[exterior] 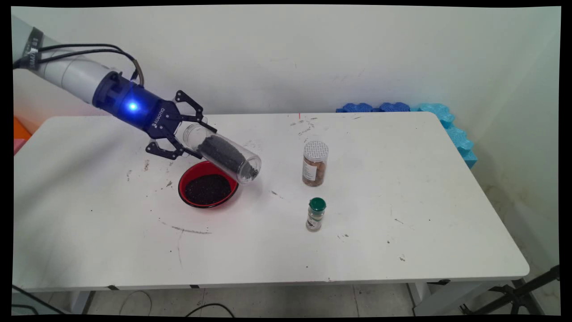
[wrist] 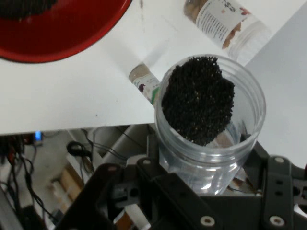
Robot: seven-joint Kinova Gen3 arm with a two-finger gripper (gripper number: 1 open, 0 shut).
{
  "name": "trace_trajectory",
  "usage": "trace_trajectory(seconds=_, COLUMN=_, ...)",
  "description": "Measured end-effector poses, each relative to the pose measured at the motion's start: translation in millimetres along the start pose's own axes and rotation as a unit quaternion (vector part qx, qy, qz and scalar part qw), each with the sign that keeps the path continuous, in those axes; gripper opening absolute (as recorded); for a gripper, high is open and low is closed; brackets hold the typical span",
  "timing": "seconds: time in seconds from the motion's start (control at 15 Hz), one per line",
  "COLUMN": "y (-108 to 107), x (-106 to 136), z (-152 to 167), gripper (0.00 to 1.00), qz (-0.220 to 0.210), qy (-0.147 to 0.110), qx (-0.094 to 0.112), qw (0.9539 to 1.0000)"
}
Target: Pour the black seasoning powder in the red bowl
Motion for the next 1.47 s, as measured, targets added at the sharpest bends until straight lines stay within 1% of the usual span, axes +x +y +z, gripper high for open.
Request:
trace_trajectory(seconds=0.13, y=4.8, x=-1.7, z=-0.7, gripper=0.0, qz=0.042, qy=0.008, qx=0.003, qw=0.9991)
trace_trajectory(seconds=0.27, y=8.9, x=-4.1, z=-2.4, gripper=0.0, qz=0.076, qy=0.017, qx=0.006, qw=0.9969)
trace_trajectory(seconds=0.4, y=13.7, x=-6.8, z=-4.2, gripper=0.0, qz=0.116, qy=0.026, qx=0.011, qw=0.9928)
trace_trajectory(seconds=0.47, y=16.7, x=-8.5, z=-5.2, gripper=0.0, qz=0.141, qy=0.031, qx=0.013, qw=0.9894)
trace_trajectory(seconds=0.53, y=20.5, x=-10.5, z=-5.9, gripper=0.0, qz=0.17, qy=0.035, qx=0.015, qw=0.9846)
trace_trajectory(seconds=0.67, y=27.9, x=-14.3, z=-6.5, gripper=0.0, qz=0.226, qy=0.043, qx=0.018, qw=0.973)
trace_trajectory(seconds=0.8, y=35.6, x=-18.0, z=-6.7, gripper=0.0, qz=0.278, qy=0.053, qx=0.02, qw=0.9589)
trace_trajectory(seconds=0.87, y=38.1, x=-19.1, z=-6.6, gripper=0.0, qz=0.294, qy=0.056, qx=0.021, qw=0.9538)
trace_trajectory(seconds=0.93, y=40.9, x=-21.0, z=-6.4, gripper=0.0, qz=0.32, qy=0.058, qx=0.023, qw=0.9455)
trace_trajectory(seconds=1.07, y=45.4, x=-25.9, z=-5.1, gripper=0.0, qz=0.378, qy=0.059, qx=0.028, qw=0.9233)
trace_trajectory(seconds=1.13, y=47.5, x=-29.0, z=-4.1, gripper=0.0, qz=0.409, qy=0.06, qx=0.031, qw=0.91)
trace_trajectory(seconds=1.2, y=48.9, x=-31.0, z=-3.4, gripper=0.0, qz=0.427, qy=0.06, qx=0.033, qw=0.9016)
trace_trajectory(seconds=1.27, y=50.5, x=-34.3, z=-2.2, gripper=0.0, qz=0.453, qy=0.06, qx=0.036, qw=0.8886)
trace_trajectory(seconds=1.33, y=52.5, x=-38.4, z=-0.5, gripper=0.0, qz=0.485, qy=0.059, qx=0.04, qw=0.8717)
trace_trajectory(seconds=1.4, y=53.5, x=-40.9, z=0.8, gripper=0.0, qz=0.503, qy=0.058, qx=0.042, qw=0.8616)
trace_trajectory(seconds=1.47, y=54.9, x=-44.7, z=2.7, gripper=0.0, qz=0.528, qy=0.057, qx=0.045, qw=0.846)
